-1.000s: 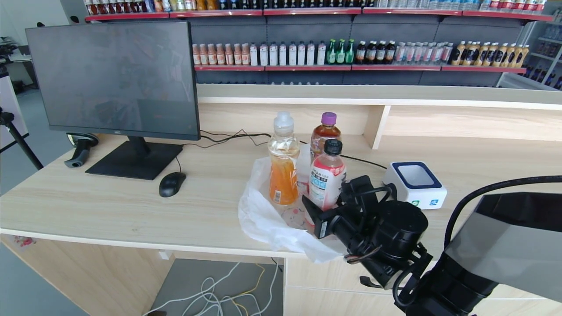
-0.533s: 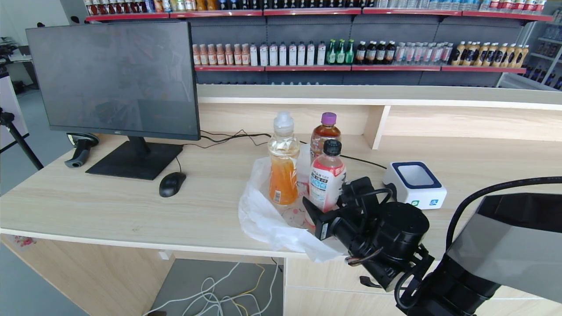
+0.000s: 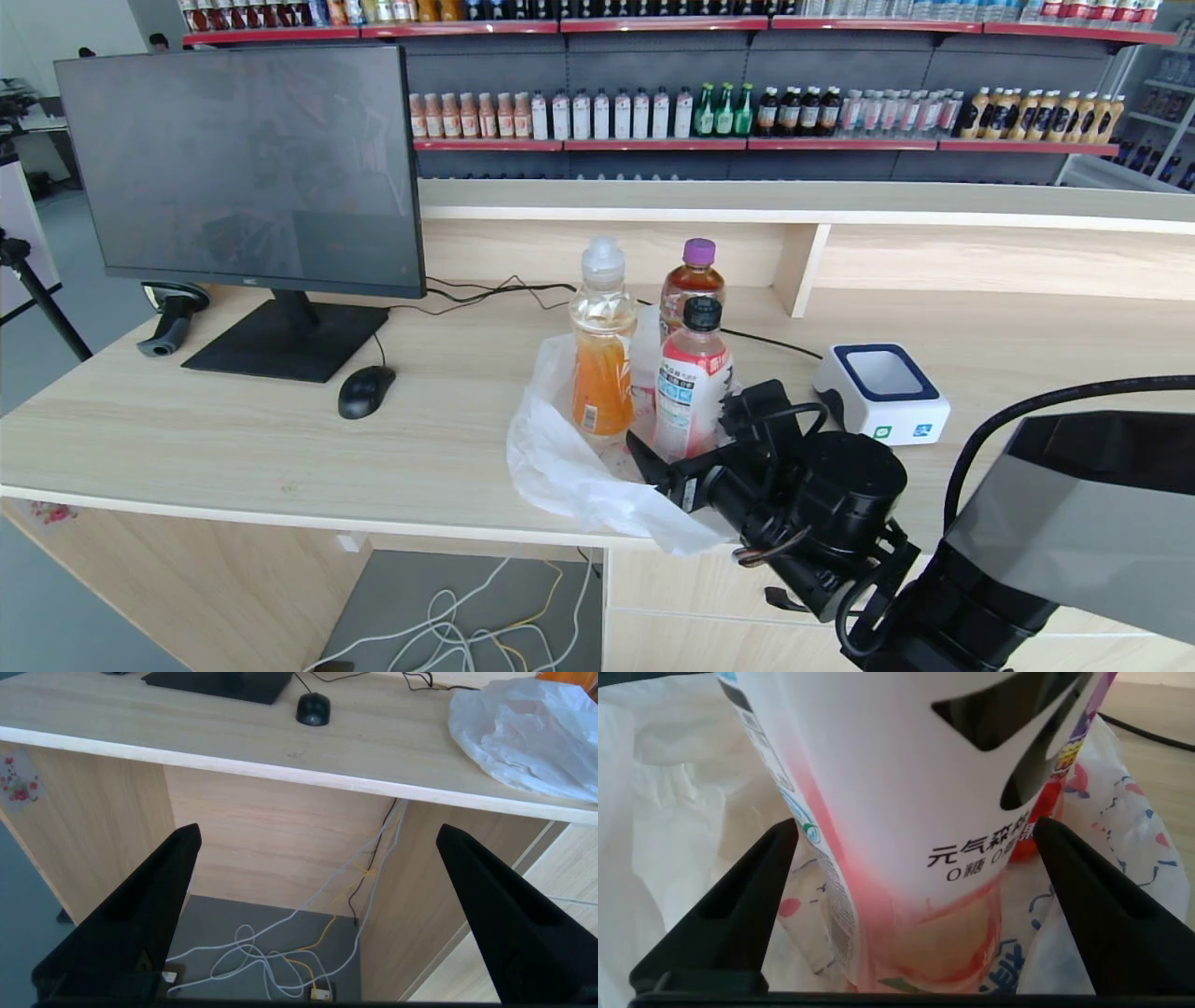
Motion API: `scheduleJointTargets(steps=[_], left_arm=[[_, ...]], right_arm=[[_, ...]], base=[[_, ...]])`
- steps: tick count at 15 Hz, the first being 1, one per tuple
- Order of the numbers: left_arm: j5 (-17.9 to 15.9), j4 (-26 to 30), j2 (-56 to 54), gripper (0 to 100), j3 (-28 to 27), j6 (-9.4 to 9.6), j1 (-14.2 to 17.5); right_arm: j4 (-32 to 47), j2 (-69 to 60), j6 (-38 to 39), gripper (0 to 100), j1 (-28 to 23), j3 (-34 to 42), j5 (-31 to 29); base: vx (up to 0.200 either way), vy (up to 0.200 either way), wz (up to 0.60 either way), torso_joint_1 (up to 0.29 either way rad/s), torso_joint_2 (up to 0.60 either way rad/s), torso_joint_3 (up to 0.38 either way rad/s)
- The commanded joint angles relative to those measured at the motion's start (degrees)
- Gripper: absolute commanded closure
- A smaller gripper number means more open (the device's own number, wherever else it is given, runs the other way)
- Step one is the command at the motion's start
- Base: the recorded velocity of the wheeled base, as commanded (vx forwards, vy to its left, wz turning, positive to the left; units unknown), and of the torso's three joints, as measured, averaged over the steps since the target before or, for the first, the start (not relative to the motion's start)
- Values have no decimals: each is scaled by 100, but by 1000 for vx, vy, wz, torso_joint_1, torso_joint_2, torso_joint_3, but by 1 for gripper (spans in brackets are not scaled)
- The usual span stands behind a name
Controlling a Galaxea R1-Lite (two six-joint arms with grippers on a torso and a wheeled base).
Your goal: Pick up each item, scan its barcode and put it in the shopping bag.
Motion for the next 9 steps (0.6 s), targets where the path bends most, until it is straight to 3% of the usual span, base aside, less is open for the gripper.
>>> scheduleJointTargets(steps=[1,9], left_arm=[[6,1,0,0,0,-1,1],[-3,1,0,0,0,-1,1]], right_arm=[[-20,-1,-2,0,0,2,3],[-20,-475,-2,0,115,116,3]], base=[[0,0,0,0,0,0],[0,0,0,0,0,0]])
